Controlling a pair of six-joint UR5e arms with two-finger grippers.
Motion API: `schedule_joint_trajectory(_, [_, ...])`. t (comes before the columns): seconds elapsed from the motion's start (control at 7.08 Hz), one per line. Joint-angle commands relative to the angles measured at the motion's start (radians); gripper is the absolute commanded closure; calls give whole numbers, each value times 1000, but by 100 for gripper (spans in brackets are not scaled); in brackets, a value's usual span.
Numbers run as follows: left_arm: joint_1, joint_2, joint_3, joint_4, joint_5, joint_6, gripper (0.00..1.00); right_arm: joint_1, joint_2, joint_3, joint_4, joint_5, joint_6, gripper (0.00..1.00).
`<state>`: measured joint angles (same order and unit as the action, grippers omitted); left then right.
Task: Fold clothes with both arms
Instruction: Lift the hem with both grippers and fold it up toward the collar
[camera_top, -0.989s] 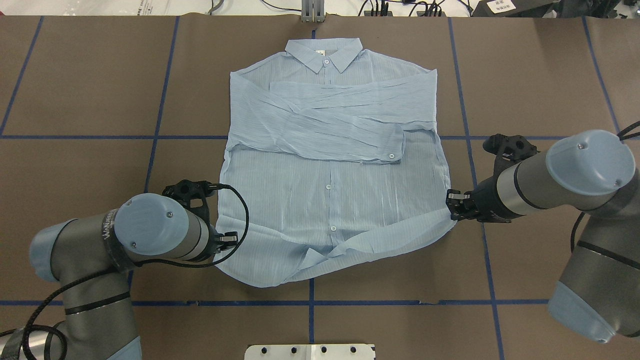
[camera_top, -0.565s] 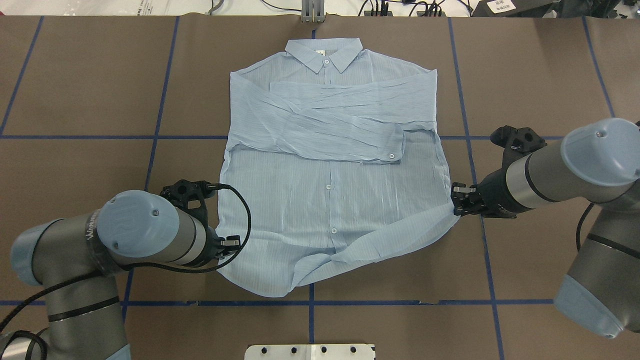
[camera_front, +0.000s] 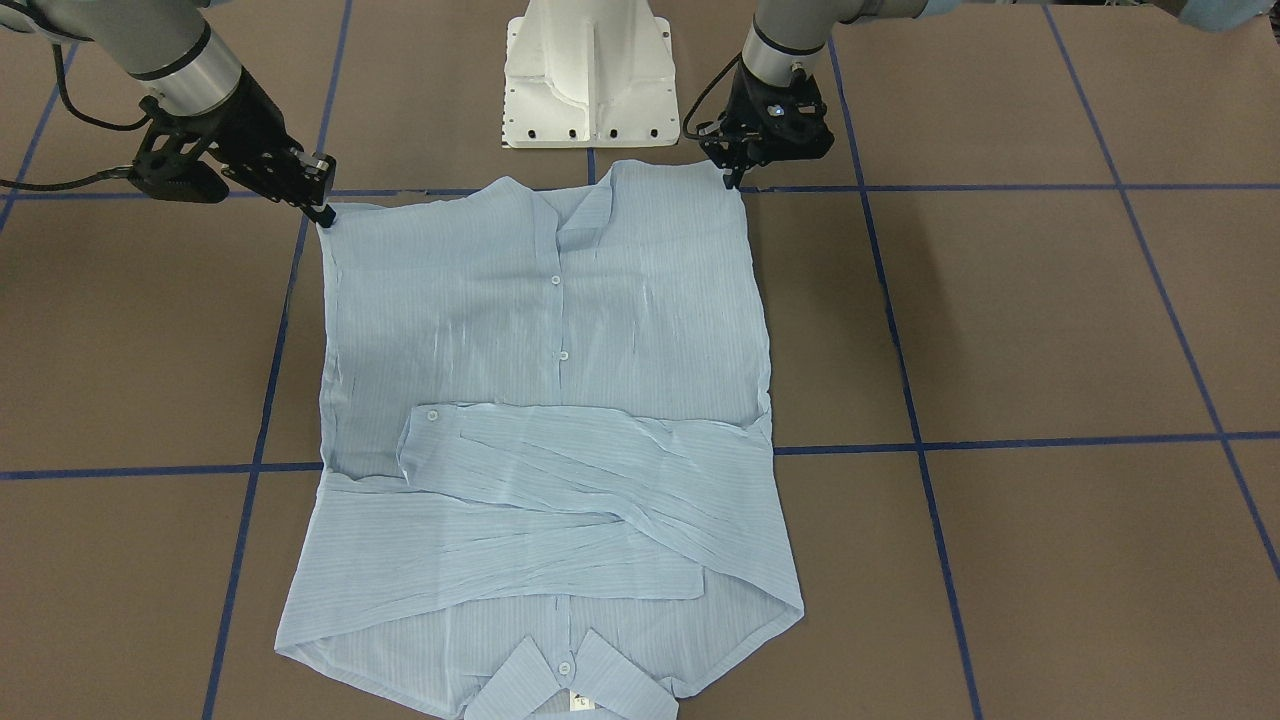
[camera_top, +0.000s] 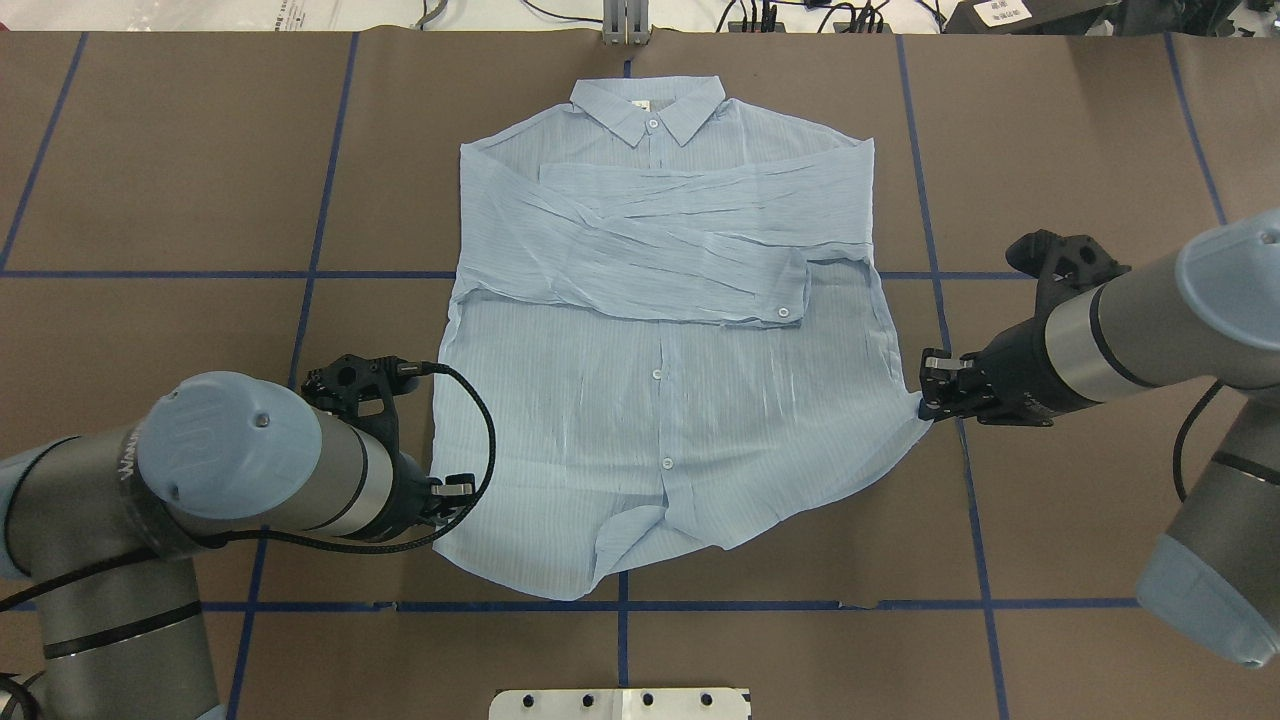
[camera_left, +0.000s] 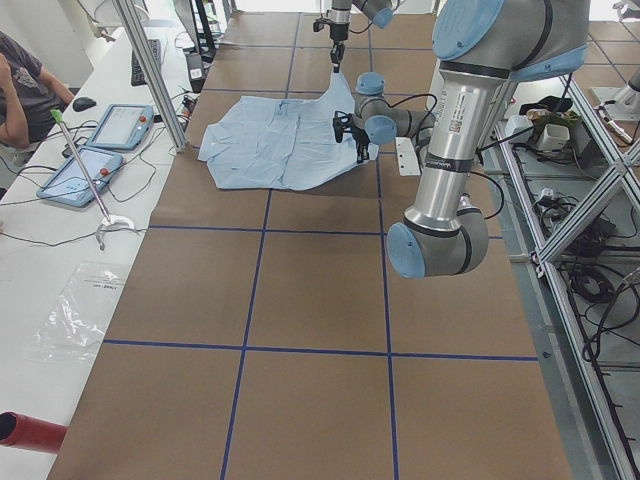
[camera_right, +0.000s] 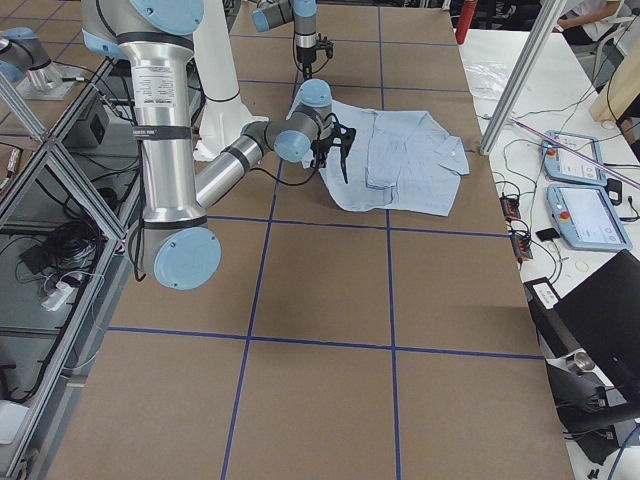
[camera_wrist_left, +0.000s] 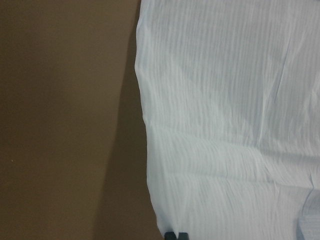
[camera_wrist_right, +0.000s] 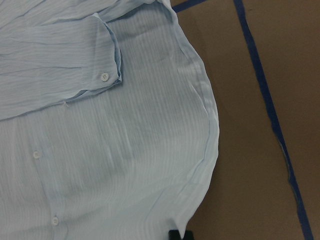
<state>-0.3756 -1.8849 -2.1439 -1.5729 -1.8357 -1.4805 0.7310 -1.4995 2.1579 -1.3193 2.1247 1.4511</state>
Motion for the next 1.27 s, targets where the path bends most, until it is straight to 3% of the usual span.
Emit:
schedule_joint_trajectory(0.0, [-14,9,-31,1,-7,3,100,74,11,-3,0,61,0,100])
schedule_joint_trajectory(0.14, [-95,-25,-25,1,-35,9,100,99,19,-13,-1,58,-1,100])
schedule_joint_trajectory(0.42, [-244,-146,78,-10,-108,14,100,154,173,-137,-15,63,0,100])
schedule_joint_trajectory(0.71, [-345,-220,253,-79,-108,86,100,211,286,-289,-9,61,-8,100])
schedule_joint_trajectory(0.99, [-402,-300,524,-281,-108,94,100,255,394,-463,-5,60,-43,100])
schedule_joint_trajectory(1.13, [-434,-351,626,-324,-108,112,100,261,445,-556,-5,60,-79,100])
